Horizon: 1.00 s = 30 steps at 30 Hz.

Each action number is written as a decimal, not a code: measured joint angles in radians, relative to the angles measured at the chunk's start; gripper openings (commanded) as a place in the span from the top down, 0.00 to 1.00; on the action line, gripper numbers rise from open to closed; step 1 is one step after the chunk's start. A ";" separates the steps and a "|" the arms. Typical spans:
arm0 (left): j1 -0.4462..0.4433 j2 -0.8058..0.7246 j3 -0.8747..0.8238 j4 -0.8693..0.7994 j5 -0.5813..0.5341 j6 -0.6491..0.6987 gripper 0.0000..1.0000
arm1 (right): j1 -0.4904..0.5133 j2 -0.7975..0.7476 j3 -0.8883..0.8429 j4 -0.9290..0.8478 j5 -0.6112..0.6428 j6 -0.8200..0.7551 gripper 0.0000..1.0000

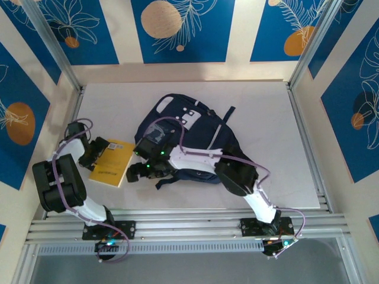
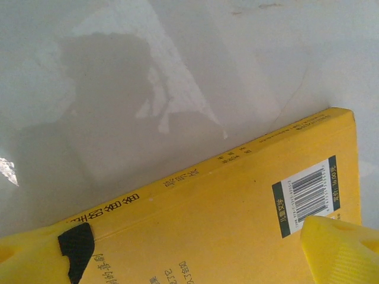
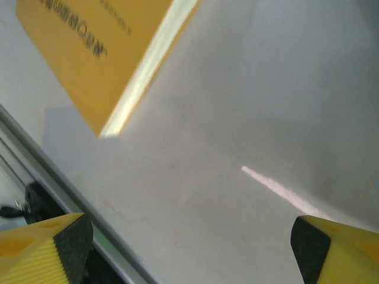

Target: Pack books, pencil case, and school supplies into a backpack

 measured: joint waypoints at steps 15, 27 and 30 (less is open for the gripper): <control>0.014 -0.109 -0.188 0.222 0.144 -0.071 0.18 | -0.103 0.261 0.301 0.078 -0.169 0.101 0.29; -0.060 -0.267 -0.330 0.238 0.313 -0.108 0.20 | -0.145 0.304 0.359 0.035 -0.185 0.148 0.49; -0.060 -0.285 -0.367 0.266 0.330 -0.105 0.24 | -0.153 0.303 0.332 0.068 -0.209 0.148 0.60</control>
